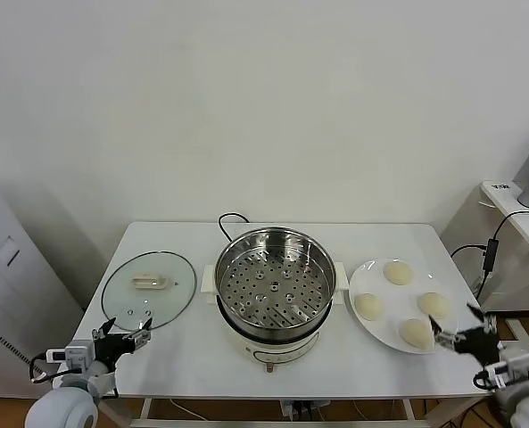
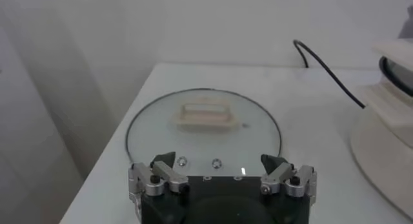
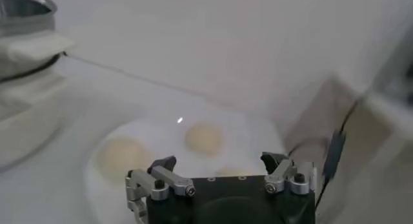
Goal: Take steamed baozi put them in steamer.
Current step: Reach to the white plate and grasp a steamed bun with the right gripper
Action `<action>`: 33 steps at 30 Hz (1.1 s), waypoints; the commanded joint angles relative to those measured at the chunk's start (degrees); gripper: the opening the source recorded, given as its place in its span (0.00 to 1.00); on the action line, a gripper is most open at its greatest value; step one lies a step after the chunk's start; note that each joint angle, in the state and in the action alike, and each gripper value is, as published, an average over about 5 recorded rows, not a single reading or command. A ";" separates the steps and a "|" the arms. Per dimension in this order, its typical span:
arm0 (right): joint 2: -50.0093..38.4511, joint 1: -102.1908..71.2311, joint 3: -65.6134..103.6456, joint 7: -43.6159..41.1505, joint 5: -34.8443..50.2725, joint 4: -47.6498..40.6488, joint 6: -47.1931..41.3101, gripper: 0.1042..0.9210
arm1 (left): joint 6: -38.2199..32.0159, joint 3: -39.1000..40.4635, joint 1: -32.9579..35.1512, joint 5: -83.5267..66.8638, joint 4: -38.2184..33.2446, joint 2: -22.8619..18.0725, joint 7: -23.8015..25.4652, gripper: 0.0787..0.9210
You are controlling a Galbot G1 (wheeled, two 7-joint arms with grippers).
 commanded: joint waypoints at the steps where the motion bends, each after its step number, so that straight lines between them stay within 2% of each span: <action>1: -5.32 13.13 -5.35 -2.61 -24.35 -7.15 4.16 0.88 | 0.10 0.11 0.07 1.66 -0.74 -0.54 -0.03 0.88; 6: -7.01 27.91 -13.09 -12.62 -32.25 -16.52 9.01 0.88 | 0.31 0.37 0.04 2.59 -1.61 -0.86 -0.10 0.88; 11: -8.43 41.74 -23.15 -22.99 -34.39 -25.46 11.30 0.88 | 0.29 0.48 -0.08 3.27 -1.53 -0.86 -0.08 0.88; 18: -10.26 58.65 -40.09 -35.29 -33.16 -34.11 13.06 0.88 | 0.34 0.40 -0.35 3.27 -0.84 -0.78 -0.07 0.88; 24: -10.68 72.34 -55.66 -46.86 -27.55 -39.72 12.49 0.88 | 0.33 0.23 -0.30 3.25 -0.79 -0.78 -0.01 0.88; 33: -4.54 86.55 -70.72 -55.62 -23.94 -52.77 15.80 0.88 | 0.56 0.15 -0.36 3.27 -0.90 -0.75 -0.06 0.88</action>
